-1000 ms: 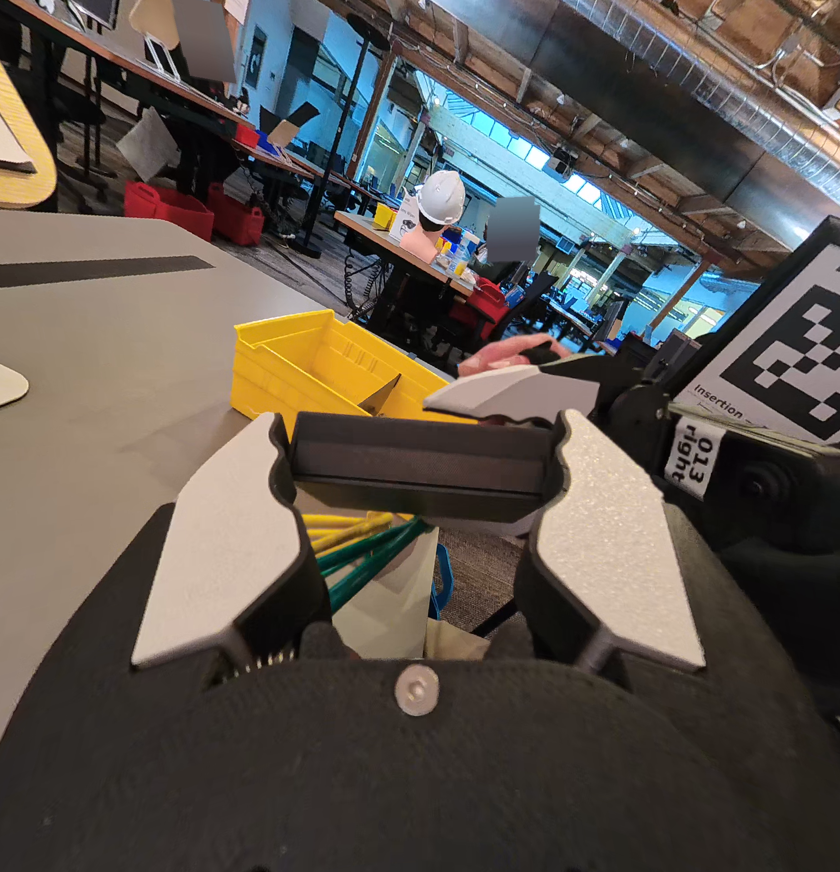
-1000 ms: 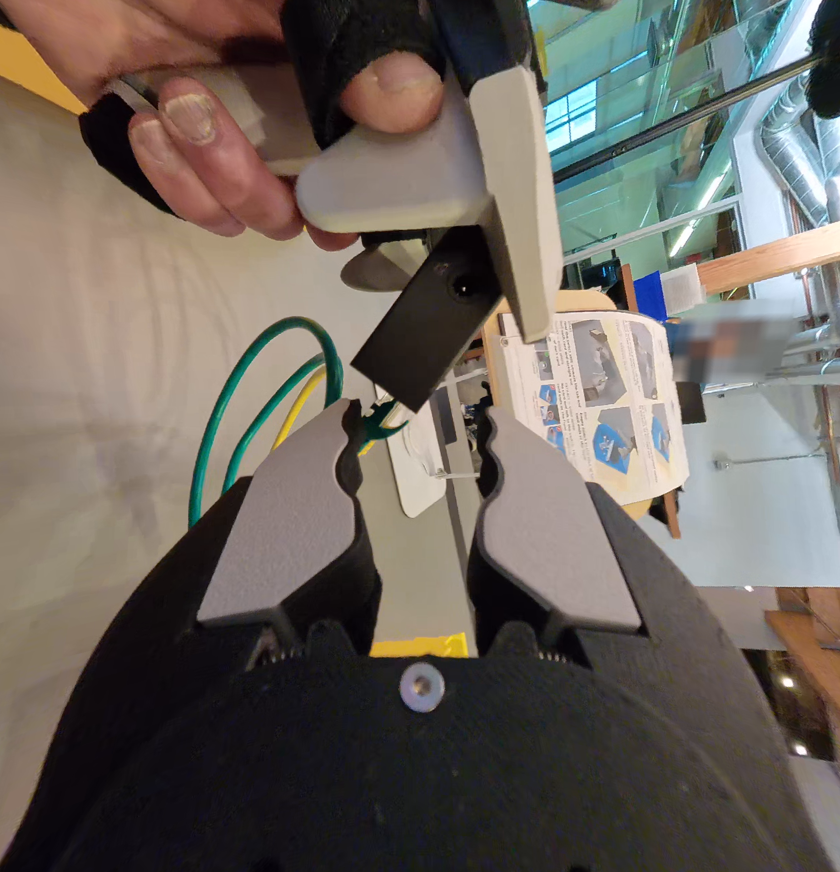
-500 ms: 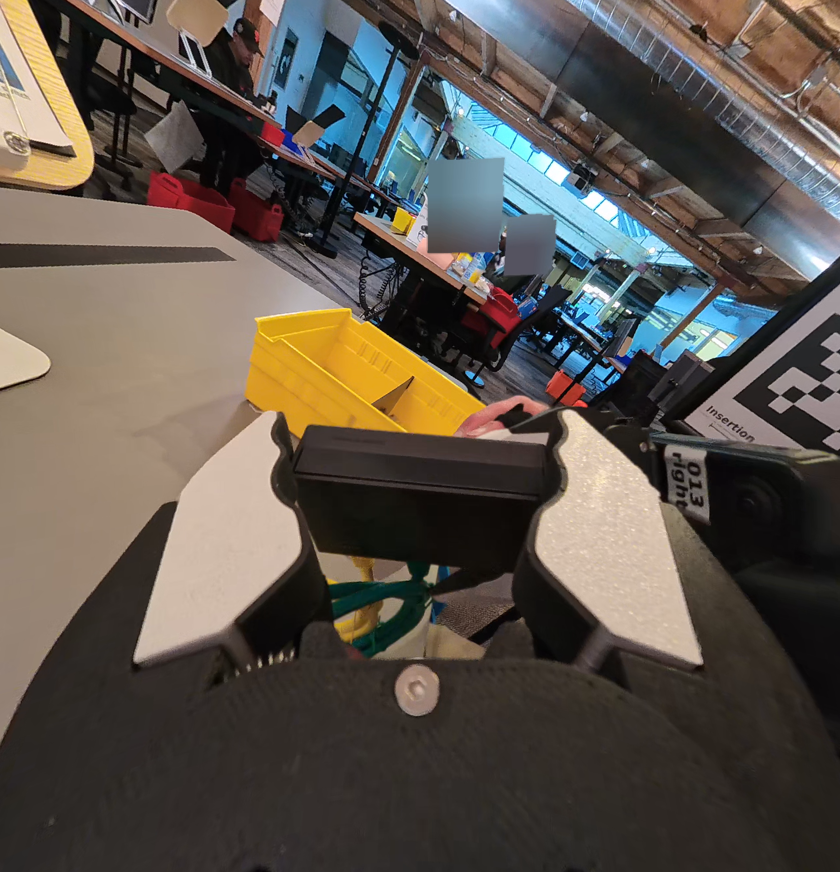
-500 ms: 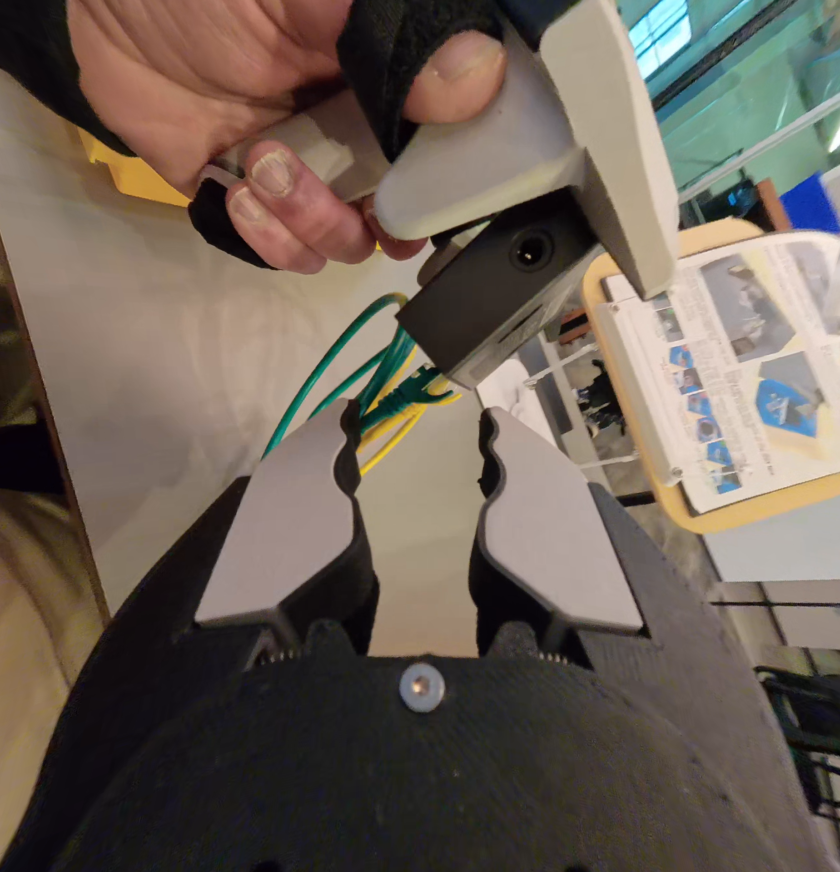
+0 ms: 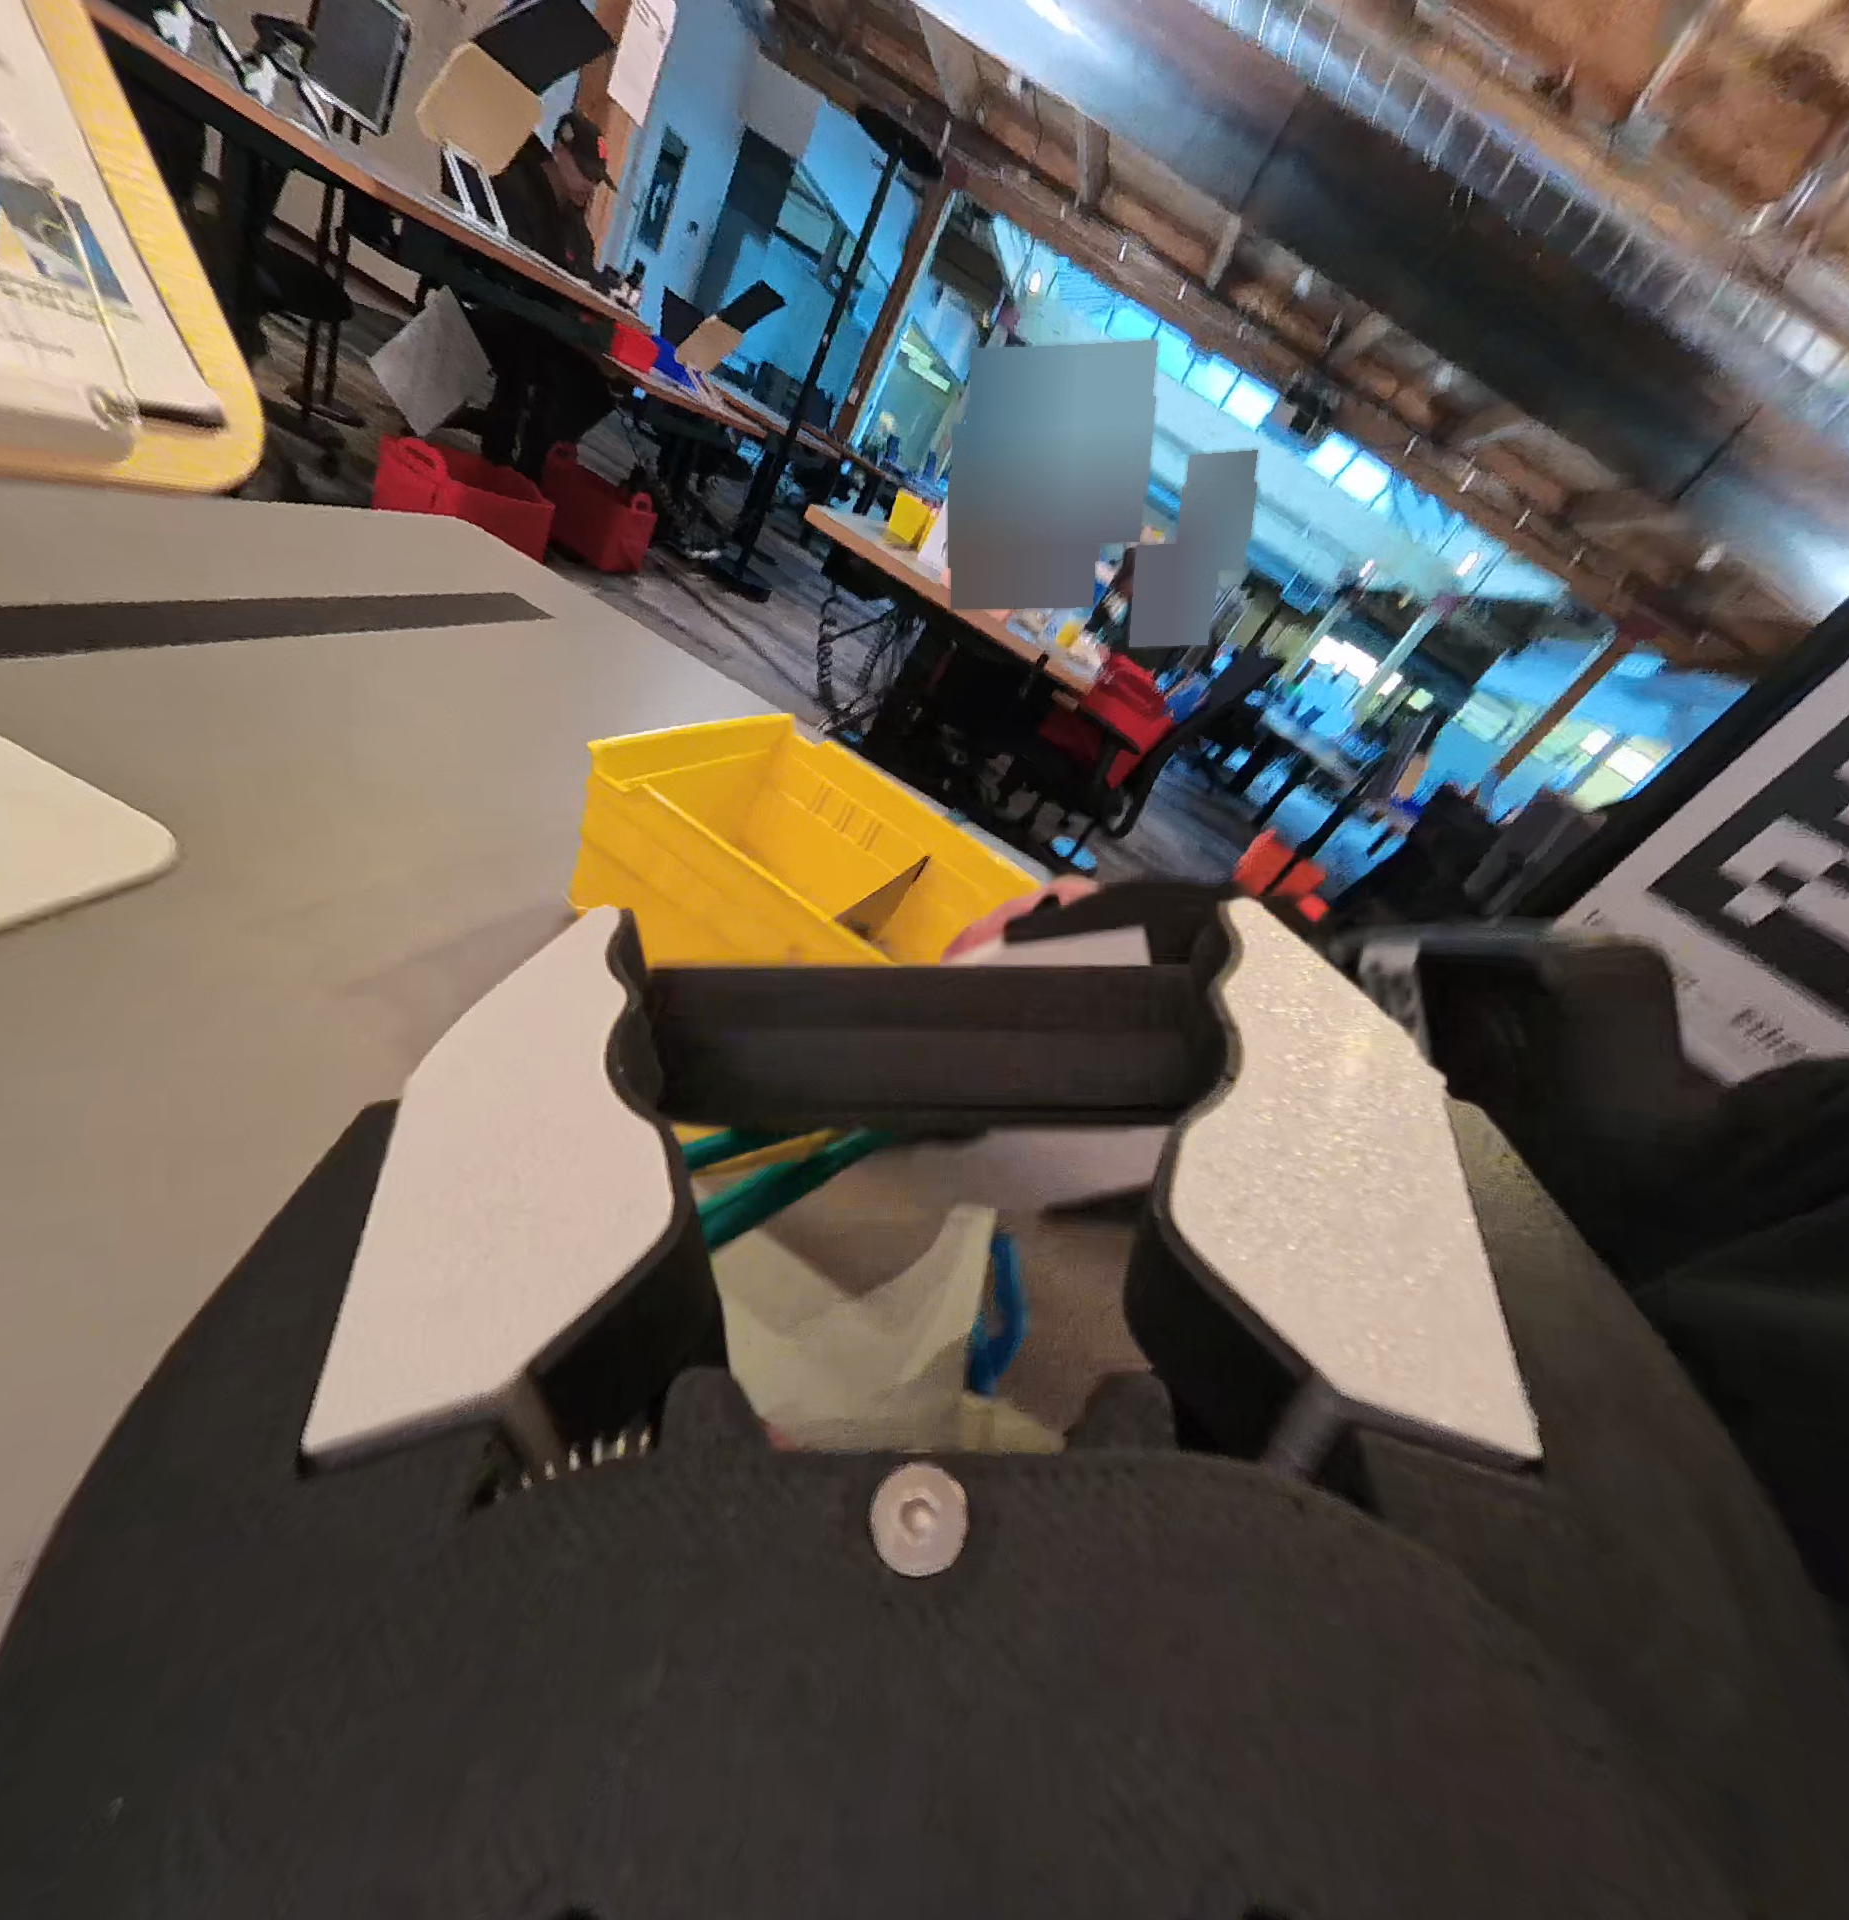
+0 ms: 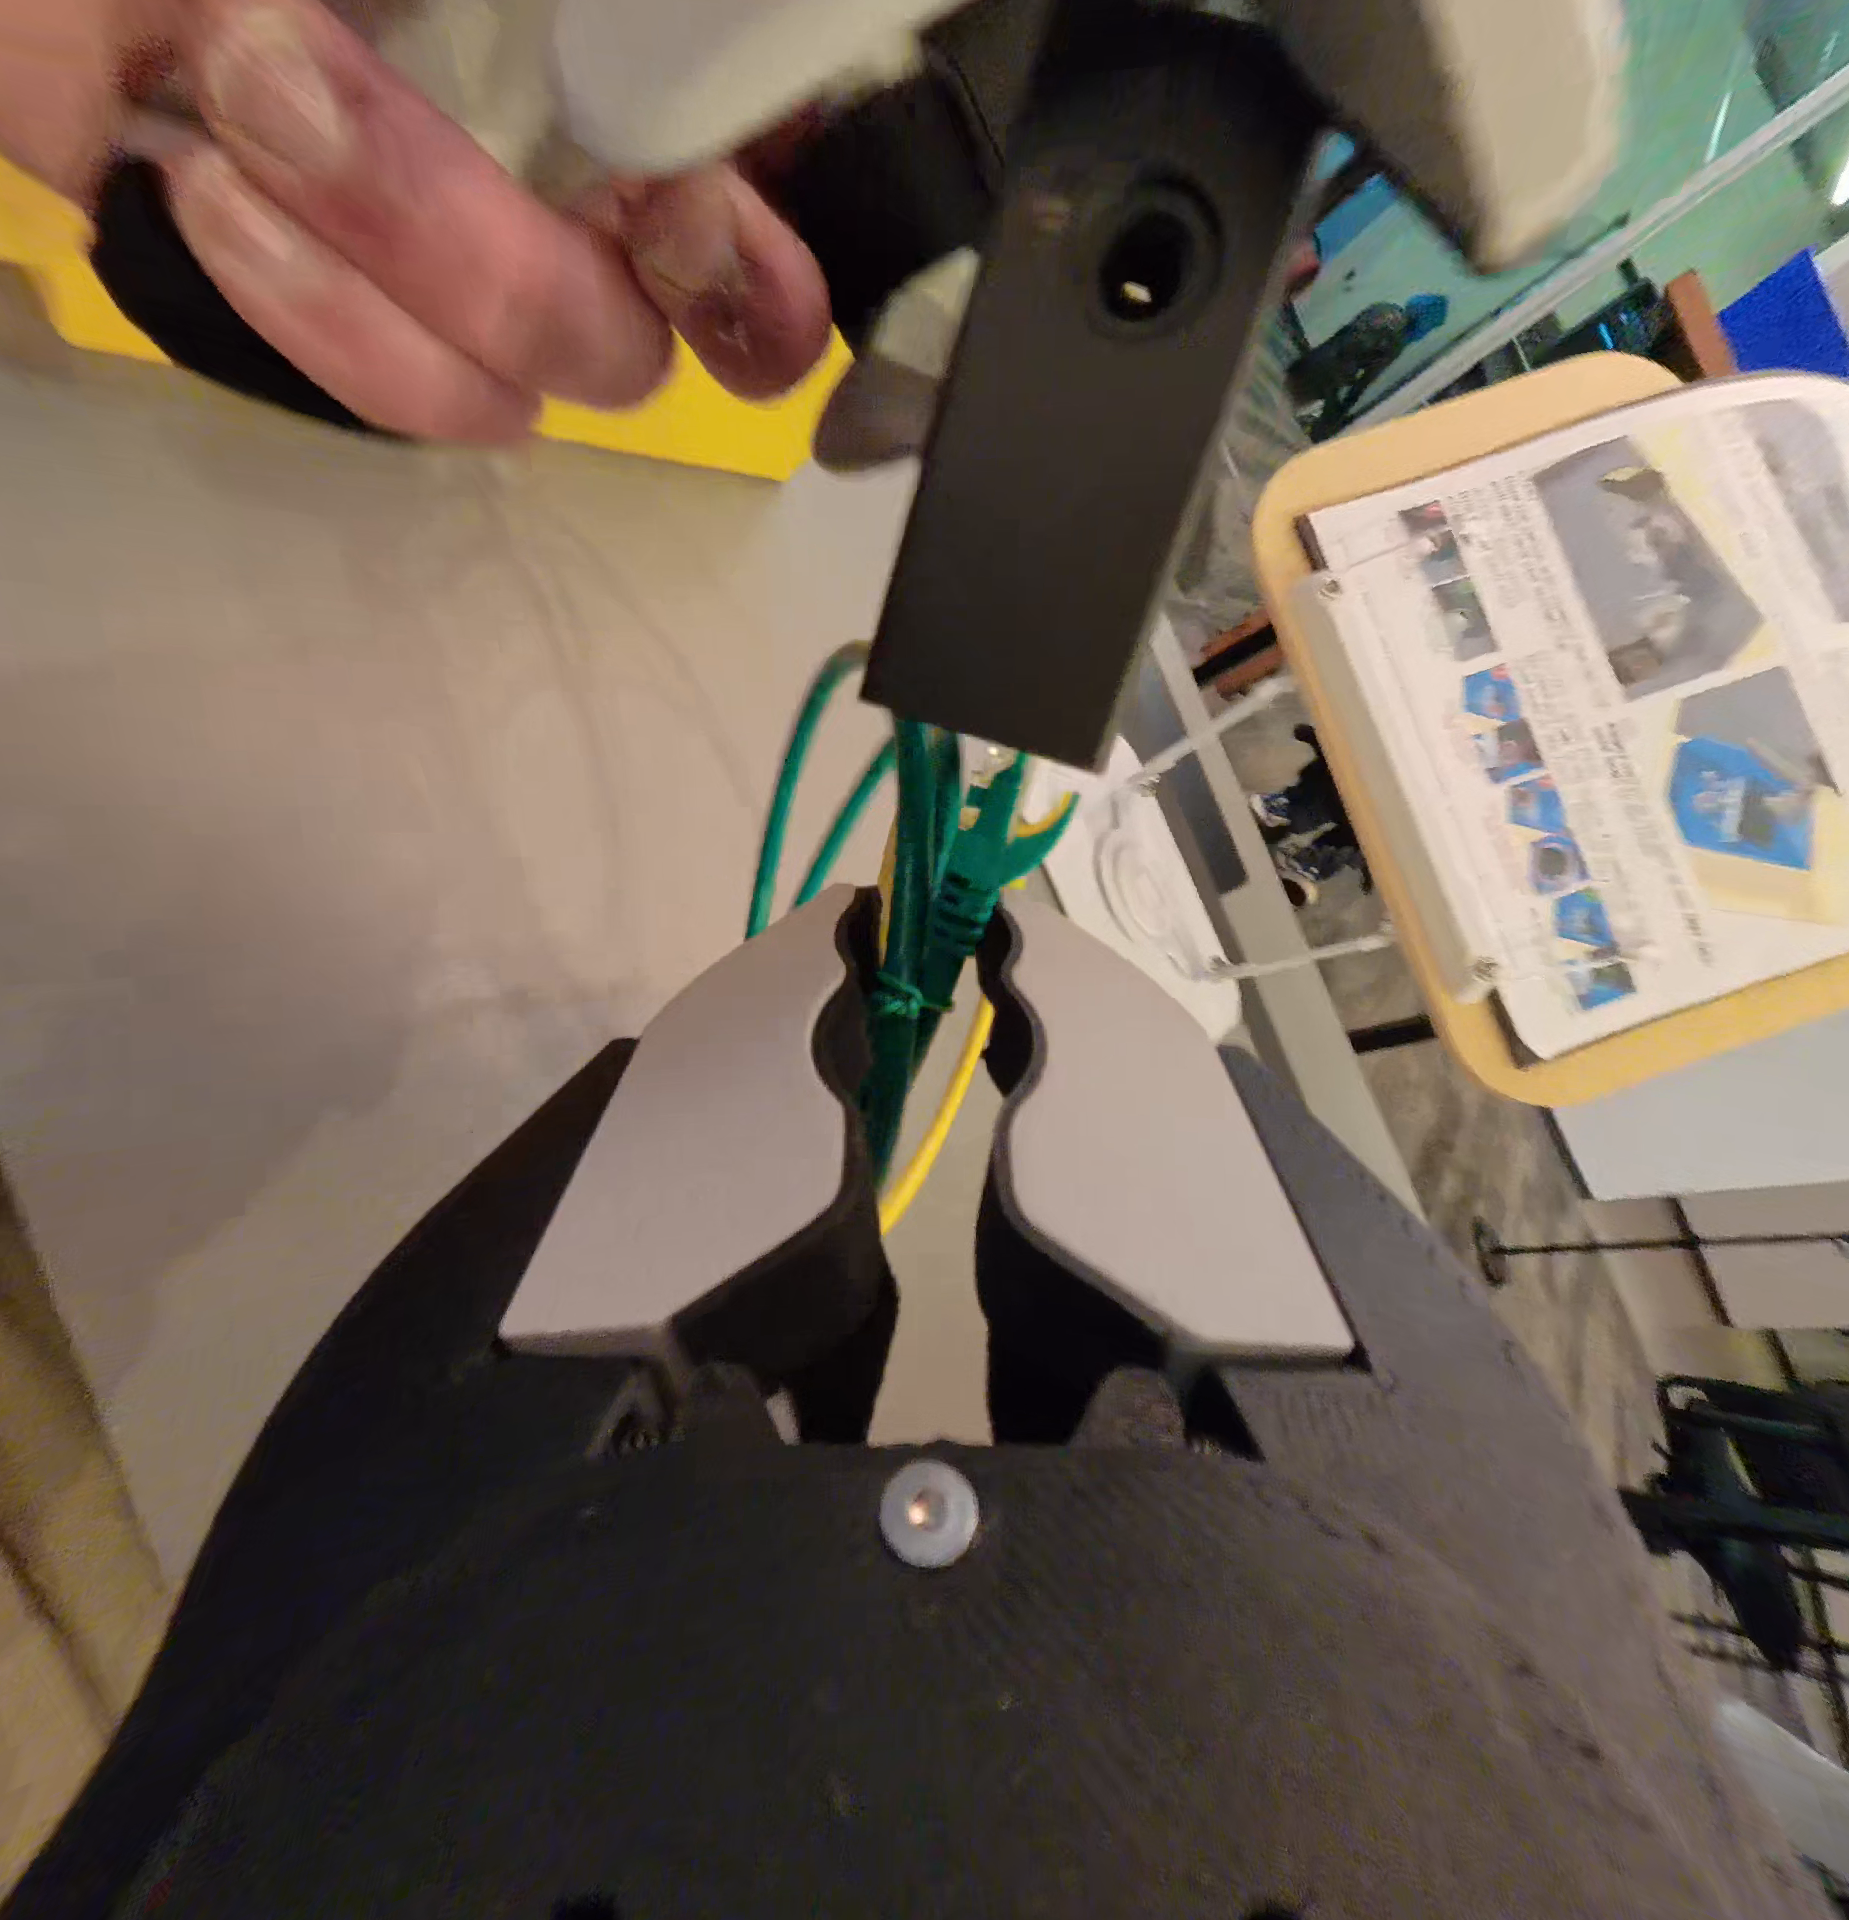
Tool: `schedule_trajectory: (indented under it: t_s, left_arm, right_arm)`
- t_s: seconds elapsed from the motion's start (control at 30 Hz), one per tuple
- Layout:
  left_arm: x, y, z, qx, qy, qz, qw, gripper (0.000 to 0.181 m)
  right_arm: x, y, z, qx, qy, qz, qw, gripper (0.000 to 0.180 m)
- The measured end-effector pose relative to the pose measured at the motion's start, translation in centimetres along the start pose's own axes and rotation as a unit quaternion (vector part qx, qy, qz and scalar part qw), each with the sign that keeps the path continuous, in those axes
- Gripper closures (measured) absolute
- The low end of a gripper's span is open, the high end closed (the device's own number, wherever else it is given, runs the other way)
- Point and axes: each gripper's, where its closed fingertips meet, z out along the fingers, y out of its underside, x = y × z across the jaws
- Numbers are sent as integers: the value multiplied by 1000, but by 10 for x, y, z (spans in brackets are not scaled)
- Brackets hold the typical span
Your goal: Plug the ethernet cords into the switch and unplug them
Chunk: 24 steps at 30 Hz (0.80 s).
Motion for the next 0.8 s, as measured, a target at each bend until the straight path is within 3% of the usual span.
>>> schedule_trajectory:
  t_s: [0.13, 0.3, 0.33, 0.4, 0.47, 0.6, 0.67, 0.8]
  left_arm:
    - [6, 2, -4, -59, -29, 174, 983, 93]
    - [0, 21, -7, -166, -93, 383, 904, 88]
    - [-2, 21, -7, -176, -108, 418, 885, 93]
    - [-2, 22, -8, -191, -125, 490, 841, 120]
    - [2, 29, -8, -208, -118, 537, 809, 144]
    - [10, 38, -8, -231, -113, 584, 770, 149]
    - [15, 38, -4, -220, -115, 609, 753, 142]
    - [18, 42, -1, -223, -122, 652, 714, 151]
  right_arm:
    - [20, 11, -7, -8, -9, 13, 1000, 167]
    - [27, -2, -20, 36, -33, -4, 999, 167]
    - [26, -3, -22, 38, -38, -24, 998, 167]
    - [21, -6, -24, 38, -52, -44, 997, 167]
    - [19, -8, -26, 40, -55, -64, 996, 167]
    - [18, -9, -33, 43, -61, -124, 989, 167]
    - [16, -10, -36, 47, -68, -149, 985, 167]
    - [16, -13, -38, 40, -67, -180, 981, 167]
